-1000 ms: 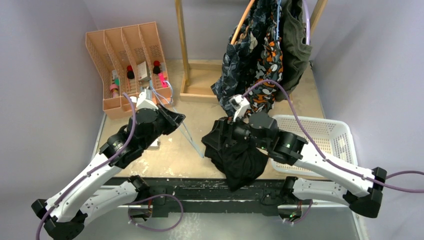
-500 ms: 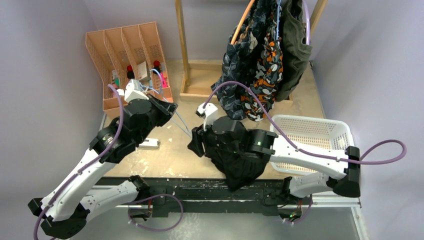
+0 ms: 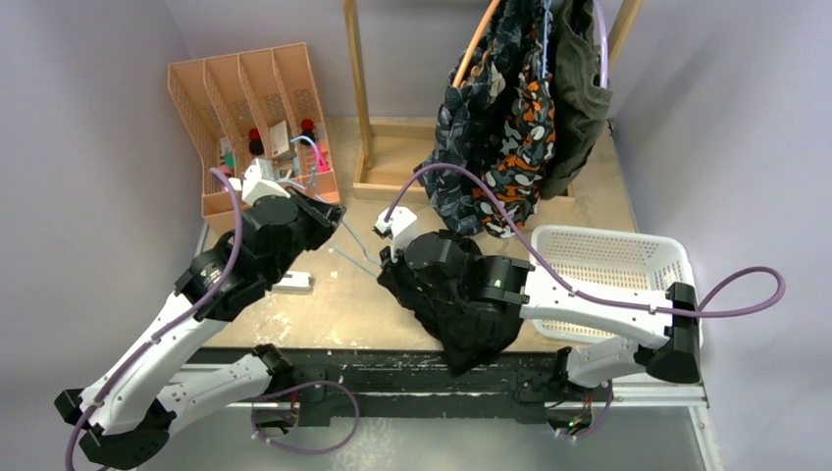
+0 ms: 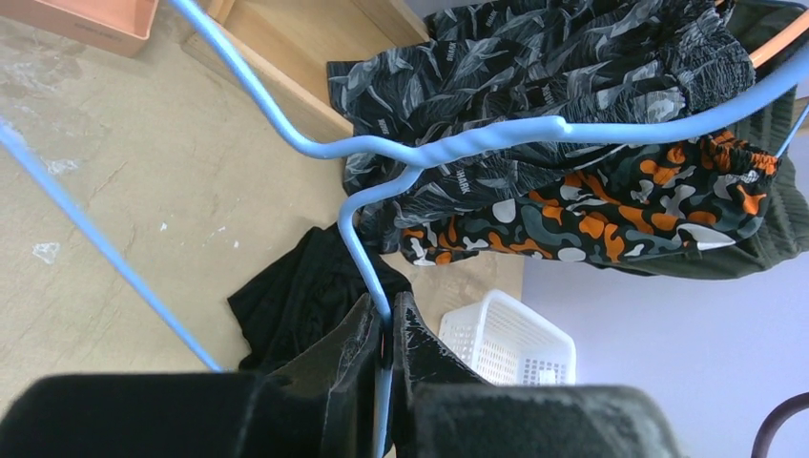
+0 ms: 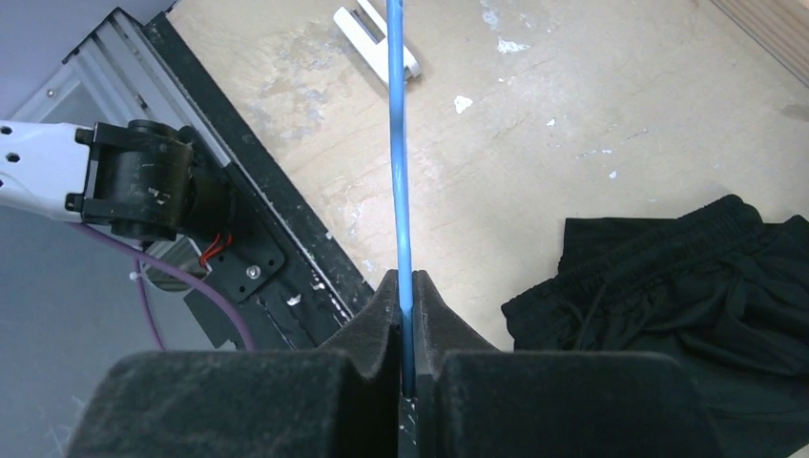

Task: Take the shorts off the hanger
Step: Place the hanger on the clothes rod.

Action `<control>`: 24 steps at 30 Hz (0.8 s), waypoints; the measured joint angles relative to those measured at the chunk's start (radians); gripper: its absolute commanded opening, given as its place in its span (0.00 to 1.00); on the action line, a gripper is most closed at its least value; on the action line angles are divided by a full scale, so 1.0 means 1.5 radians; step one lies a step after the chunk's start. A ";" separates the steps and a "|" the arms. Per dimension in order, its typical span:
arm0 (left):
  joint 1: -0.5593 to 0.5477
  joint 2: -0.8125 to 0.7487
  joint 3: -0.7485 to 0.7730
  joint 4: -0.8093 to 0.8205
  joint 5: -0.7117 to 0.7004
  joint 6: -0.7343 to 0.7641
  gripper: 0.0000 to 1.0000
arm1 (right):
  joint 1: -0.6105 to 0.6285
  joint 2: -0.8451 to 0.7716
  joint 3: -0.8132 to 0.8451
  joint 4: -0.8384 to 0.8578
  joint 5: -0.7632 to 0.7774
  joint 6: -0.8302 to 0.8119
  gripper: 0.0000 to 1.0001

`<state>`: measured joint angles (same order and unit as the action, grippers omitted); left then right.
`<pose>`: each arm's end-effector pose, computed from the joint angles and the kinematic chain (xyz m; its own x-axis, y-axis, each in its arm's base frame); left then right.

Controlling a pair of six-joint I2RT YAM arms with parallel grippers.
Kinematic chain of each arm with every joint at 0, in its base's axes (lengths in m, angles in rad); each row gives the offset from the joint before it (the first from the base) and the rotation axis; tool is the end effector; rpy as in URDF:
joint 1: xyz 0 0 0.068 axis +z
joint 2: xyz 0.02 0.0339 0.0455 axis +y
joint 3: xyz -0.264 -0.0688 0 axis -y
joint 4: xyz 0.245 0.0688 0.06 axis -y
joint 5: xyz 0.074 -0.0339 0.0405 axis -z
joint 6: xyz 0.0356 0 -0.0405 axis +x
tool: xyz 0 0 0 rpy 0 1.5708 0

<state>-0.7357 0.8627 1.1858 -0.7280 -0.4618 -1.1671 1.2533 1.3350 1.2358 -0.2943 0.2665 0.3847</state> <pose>0.1284 -0.0949 0.4070 -0.3880 -0.7593 -0.5225 -0.1518 0.6118 -0.7763 0.1051 0.2898 0.3641 -0.4264 -0.1379 -0.8940 -0.7342 0.6300 0.2530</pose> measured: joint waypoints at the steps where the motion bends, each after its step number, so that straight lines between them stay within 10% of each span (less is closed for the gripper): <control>1: 0.000 0.000 0.000 0.000 -0.001 0.001 0.27 | 0.002 0.000 0.000 0.001 -0.001 -0.001 0.00; 6: 0.000 -0.007 0.000 -0.003 -0.012 0.030 0.65 | -0.001 -0.008 0.000 0.001 0.025 0.015 0.00; 24: 0.000 -0.116 -0.002 -0.170 -0.117 0.058 0.71 | -0.016 0.084 0.235 -0.274 0.235 0.194 0.00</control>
<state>-0.7353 0.6888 1.1831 -0.9829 -0.6376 -1.0805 1.2289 1.4612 1.5879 -0.7055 0.6193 0.6754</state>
